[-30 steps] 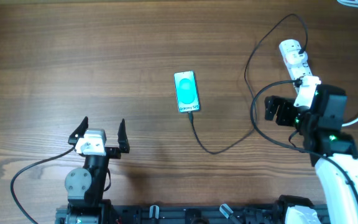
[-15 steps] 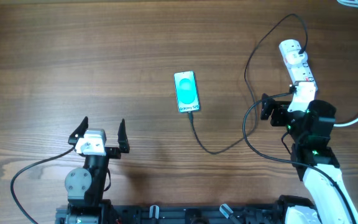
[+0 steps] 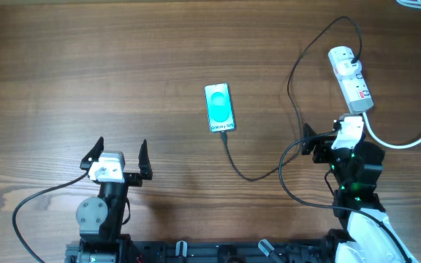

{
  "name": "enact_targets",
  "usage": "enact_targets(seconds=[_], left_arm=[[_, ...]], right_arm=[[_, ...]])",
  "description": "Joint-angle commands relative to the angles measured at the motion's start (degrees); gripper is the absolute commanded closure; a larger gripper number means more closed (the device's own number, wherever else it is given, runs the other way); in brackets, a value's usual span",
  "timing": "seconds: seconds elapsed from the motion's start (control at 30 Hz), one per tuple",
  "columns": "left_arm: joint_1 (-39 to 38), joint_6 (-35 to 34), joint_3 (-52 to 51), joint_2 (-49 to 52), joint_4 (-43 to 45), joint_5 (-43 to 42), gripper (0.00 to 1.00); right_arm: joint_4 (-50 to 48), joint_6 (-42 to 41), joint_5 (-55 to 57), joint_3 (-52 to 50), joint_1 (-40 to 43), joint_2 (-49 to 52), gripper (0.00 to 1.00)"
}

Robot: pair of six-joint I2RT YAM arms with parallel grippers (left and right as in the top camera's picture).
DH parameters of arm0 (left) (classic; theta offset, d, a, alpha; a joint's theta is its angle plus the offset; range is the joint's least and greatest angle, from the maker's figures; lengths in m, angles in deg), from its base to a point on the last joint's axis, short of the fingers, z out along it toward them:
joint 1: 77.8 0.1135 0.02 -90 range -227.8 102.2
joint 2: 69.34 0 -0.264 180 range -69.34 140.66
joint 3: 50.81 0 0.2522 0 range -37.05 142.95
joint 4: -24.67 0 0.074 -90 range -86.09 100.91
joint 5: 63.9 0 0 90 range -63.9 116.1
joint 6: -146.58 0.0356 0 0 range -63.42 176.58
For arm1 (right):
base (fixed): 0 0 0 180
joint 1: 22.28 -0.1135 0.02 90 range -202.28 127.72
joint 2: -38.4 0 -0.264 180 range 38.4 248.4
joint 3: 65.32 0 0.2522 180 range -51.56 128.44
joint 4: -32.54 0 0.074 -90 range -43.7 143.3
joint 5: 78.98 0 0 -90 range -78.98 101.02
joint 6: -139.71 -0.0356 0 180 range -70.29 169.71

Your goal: Plug charger to phone and switch on socket

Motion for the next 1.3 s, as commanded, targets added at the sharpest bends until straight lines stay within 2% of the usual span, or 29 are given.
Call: enact_targets(seconds=[0.0, 0.2, 0.4, 0.8, 1.07, 1.27], left_arm=[[0.33, 0.85, -0.17, -0.52, -0.46, 0.57, 0.00], [0.33, 0.85, -0.17, -0.52, -0.46, 0.57, 0.00], [0.33, 0.85, -0.17, -0.52, -0.46, 0.57, 0.00], [0.33, 0.85, -0.17, -0.52, -0.46, 0.57, 0.00], [0.33, 0.85, -0.17, -0.52, -0.46, 0.57, 0.00], [0.33, 0.85, -0.17, -0.52, -0.46, 0.57, 0.00]], right_arm=[[-0.59, 0.72, -0.52, -2.08, -0.35, 0.00, 0.00], [-7.19, 0.48, -0.59, -7.32, -0.35, -0.33, 0.00], [-4.61, 0.50, -1.66, -7.26, -0.35, -2.25, 0.00], [11.15, 0.70, -1.62, -7.26, -0.35, -19.76, 0.00], [17.77, 0.96, -1.46, -7.26, -0.35, -27.82, 0.01], [25.90, 2.21, -1.42, -7.26, -0.35, -38.29, 0.00]])
